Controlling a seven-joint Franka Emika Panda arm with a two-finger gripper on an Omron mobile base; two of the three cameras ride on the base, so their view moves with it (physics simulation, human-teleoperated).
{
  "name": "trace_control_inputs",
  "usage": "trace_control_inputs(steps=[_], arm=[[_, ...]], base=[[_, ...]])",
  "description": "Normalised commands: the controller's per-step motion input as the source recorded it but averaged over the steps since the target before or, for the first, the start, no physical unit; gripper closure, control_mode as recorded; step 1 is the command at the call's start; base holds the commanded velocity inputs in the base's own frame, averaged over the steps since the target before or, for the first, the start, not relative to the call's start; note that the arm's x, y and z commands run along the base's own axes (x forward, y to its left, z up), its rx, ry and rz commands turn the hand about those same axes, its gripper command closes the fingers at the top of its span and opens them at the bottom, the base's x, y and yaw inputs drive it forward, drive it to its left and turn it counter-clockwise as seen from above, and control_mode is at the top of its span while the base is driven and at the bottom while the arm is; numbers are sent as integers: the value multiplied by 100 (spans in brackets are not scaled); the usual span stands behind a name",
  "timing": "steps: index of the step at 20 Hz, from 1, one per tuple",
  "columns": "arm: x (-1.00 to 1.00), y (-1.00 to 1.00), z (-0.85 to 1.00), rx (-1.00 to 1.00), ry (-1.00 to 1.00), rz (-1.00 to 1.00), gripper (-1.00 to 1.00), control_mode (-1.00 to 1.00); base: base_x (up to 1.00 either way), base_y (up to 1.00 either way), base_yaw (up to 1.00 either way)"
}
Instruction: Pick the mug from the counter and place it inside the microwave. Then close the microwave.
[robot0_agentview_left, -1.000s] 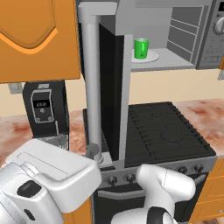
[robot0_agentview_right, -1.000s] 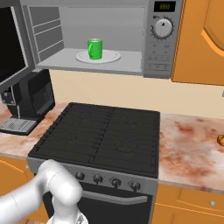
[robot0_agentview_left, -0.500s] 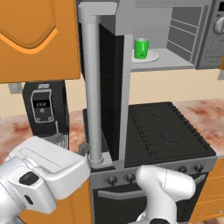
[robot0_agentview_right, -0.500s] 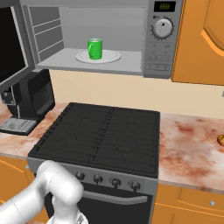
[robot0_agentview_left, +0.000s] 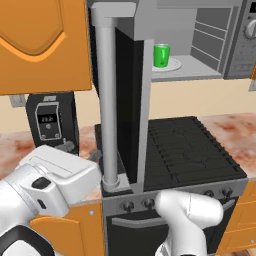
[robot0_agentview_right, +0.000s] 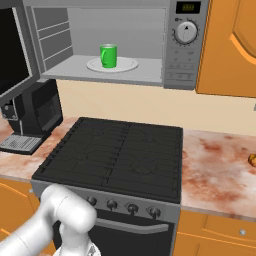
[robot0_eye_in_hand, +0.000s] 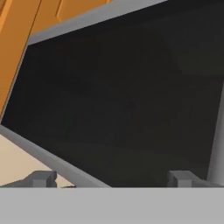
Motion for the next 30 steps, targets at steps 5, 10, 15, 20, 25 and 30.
trace_control_inputs(steps=[5, 10, 15, 20, 25, 30], arm=[[1, -12, 0, 0, 0, -1, -100, -100], [0, -28, 4, 0, 0, -3, -100, -100], [0, -49, 12, 0, 0, -2, -100, -100], [20, -54, 28, 0, 0, 0, -100, -100], [36, -57, 30, 0, 0, 0, -100, -100], [37, -54, 23, 0, 0, 0, -100, -100]], base=[[0, 0, 0], [0, 0, 0], [0, 0, 0], [0, 0, 0], [0, 0, 0], [0, 0, 0]])
